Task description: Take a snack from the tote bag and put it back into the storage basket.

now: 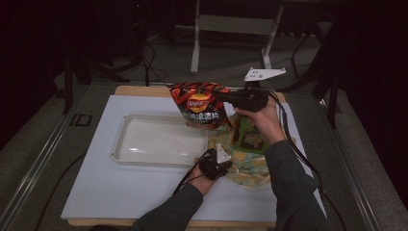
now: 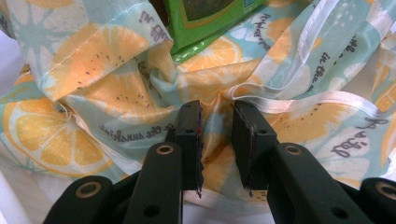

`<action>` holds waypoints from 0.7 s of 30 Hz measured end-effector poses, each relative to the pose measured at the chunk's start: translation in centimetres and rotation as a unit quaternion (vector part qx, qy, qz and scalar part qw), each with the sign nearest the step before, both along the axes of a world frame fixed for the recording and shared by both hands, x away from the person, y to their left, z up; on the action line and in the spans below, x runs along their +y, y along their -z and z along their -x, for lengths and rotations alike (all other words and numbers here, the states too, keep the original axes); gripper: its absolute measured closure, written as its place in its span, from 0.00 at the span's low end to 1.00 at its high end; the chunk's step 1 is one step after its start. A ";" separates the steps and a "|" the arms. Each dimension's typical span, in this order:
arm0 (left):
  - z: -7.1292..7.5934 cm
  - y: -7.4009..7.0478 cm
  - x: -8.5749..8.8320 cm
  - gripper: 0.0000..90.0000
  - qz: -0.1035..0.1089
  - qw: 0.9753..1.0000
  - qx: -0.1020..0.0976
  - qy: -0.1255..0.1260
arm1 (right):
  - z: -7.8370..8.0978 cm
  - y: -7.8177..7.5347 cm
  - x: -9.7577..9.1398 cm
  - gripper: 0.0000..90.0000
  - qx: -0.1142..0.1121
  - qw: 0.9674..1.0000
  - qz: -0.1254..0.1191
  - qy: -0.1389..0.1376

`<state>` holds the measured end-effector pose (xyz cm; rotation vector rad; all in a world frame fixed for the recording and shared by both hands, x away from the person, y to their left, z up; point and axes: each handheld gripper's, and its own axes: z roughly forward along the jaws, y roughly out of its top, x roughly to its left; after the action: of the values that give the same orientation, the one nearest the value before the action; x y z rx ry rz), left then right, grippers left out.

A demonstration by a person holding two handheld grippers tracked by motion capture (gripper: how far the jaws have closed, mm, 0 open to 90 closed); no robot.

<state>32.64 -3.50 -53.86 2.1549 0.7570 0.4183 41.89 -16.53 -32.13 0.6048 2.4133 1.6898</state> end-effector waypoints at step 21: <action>0.0 0.0 0.0 0.80 -0.001 1.000 -0.001 -0.001 | -2.9 0.8 3.3 1.00 0.036 0.999 -0.018 -0.014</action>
<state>32.59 -3.53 -53.86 2.1550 0.7583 0.4214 44.78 -13.23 -32.95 0.6516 2.4573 1.7547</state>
